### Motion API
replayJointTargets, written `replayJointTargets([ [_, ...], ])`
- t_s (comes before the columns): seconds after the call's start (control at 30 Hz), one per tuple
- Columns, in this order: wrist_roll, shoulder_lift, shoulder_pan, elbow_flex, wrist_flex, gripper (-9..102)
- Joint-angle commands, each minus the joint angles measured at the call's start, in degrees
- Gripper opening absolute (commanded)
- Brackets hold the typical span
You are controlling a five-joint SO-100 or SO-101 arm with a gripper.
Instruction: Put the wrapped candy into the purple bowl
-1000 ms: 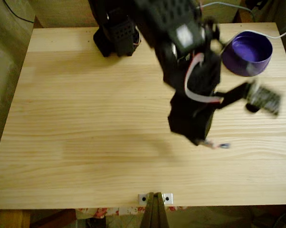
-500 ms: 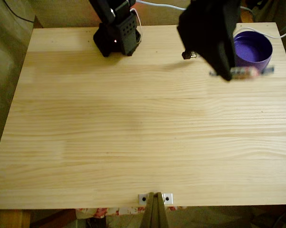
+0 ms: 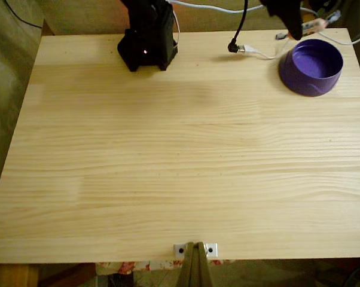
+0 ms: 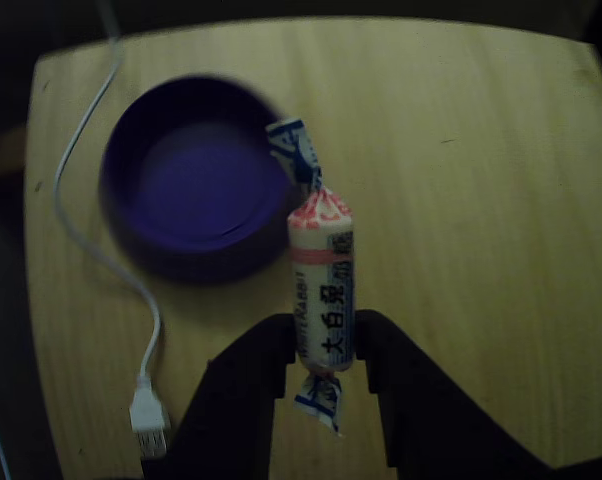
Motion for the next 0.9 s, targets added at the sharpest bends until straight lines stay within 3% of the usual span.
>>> replayJointTargets([
  [0.0, -1.7, -4.6, -2.1, -7.6, -1.5, 1],
  [0.3, -1.1, -16.3, -3.3, -14.5, -7.0, 1],
  [0.87, 1.4, -30.9, -8.3, -24.3, -8.9, 1],
])
